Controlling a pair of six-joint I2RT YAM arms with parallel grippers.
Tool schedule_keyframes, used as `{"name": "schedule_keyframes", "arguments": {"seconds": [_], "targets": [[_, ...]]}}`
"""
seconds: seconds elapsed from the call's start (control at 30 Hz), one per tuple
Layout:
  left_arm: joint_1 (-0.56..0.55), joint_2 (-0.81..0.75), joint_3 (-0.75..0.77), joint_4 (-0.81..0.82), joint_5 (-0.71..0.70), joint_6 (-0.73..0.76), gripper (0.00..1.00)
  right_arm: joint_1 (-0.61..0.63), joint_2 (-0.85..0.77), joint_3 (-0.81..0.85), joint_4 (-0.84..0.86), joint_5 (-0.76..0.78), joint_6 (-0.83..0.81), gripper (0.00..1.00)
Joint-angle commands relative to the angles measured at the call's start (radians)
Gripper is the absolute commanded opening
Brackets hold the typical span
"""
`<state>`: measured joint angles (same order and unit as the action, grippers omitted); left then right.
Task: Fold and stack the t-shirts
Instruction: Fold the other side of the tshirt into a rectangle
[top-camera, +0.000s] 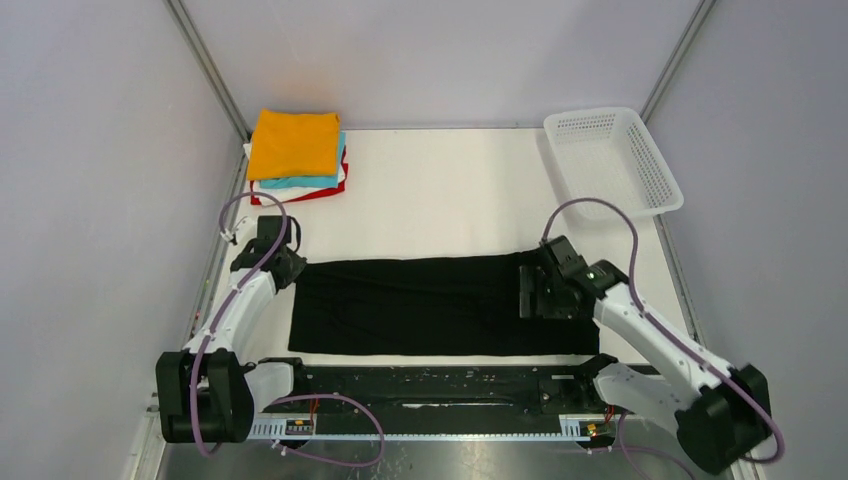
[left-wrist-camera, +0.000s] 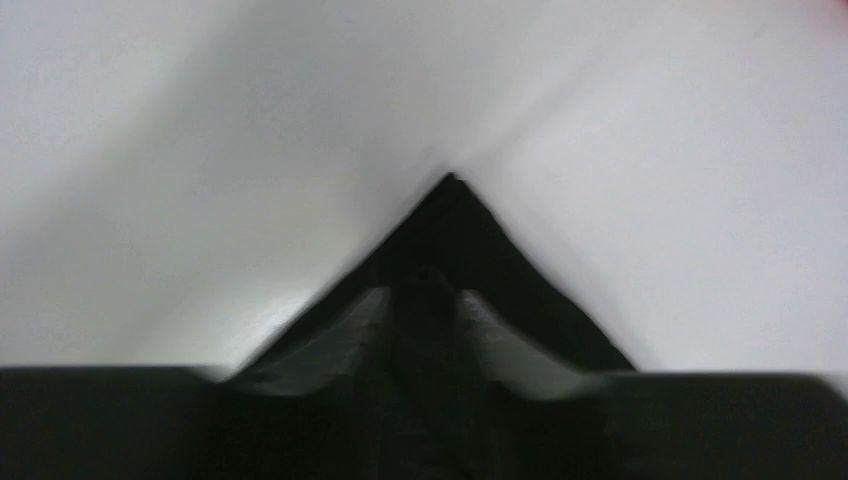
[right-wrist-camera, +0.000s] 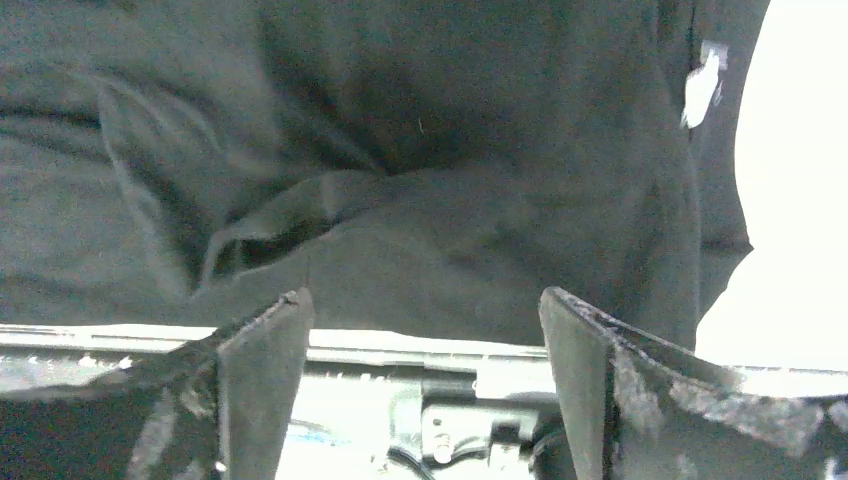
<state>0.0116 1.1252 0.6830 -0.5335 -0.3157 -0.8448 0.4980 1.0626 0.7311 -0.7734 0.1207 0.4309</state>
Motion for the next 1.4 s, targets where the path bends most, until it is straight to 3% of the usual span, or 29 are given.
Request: {"name": "schedule_keyframes", "arguments": {"seconds": [0.0,0.03,0.1,0.13,0.23,0.37,0.47,0.7,0.83,1.1,1.2,1.37], "targets": [[0.004,-0.071,0.0,-0.086,-0.149,-0.068,0.51,0.035,-0.218,-0.062,-0.166,-0.081,0.166,0.99],[0.006,-0.09,0.011,-0.121,-0.175,-0.083,0.68,0.035,-0.261,-0.059,-0.147,-0.13,0.164,1.0],[0.007,-0.149,0.038,-0.172,-0.204,-0.099,0.91,0.034,-0.326,-0.035,-0.102,-0.17,0.166,1.0],[0.007,-0.179,0.05,-0.188,-0.212,-0.102,0.98,0.034,-0.347,-0.03,-0.069,-0.168,0.165,1.0],[0.008,-0.257,0.076,-0.186,-0.176,-0.071,0.99,0.034,-0.352,-0.021,0.014,-0.152,0.154,0.99],[0.007,-0.277,0.061,-0.077,0.048,-0.026,0.99,0.034,-0.238,0.005,0.157,-0.189,0.138,1.0],[0.001,-0.217,0.02,0.052,0.228,-0.013,0.99,0.033,-0.105,0.018,0.287,-0.246,0.137,1.0],[-0.007,-0.007,0.016,0.109,0.309,0.017,0.99,0.034,0.206,0.067,0.301,-0.316,0.142,0.99],[-0.006,0.027,0.007,0.131,0.303,0.021,0.99,0.035,0.166,-0.054,0.219,-0.275,0.182,0.99],[-0.006,0.054,0.044,0.127,0.285,0.028,0.99,0.039,-0.138,-0.221,0.034,-0.275,0.254,0.99],[-0.006,0.055,0.046,0.129,0.31,0.029,0.99,0.039,-0.169,-0.192,0.06,-0.23,0.258,1.0],[-0.034,0.056,0.028,0.135,0.362,0.035,0.99,0.039,-0.088,-0.127,0.21,-0.21,0.261,1.0]]}}
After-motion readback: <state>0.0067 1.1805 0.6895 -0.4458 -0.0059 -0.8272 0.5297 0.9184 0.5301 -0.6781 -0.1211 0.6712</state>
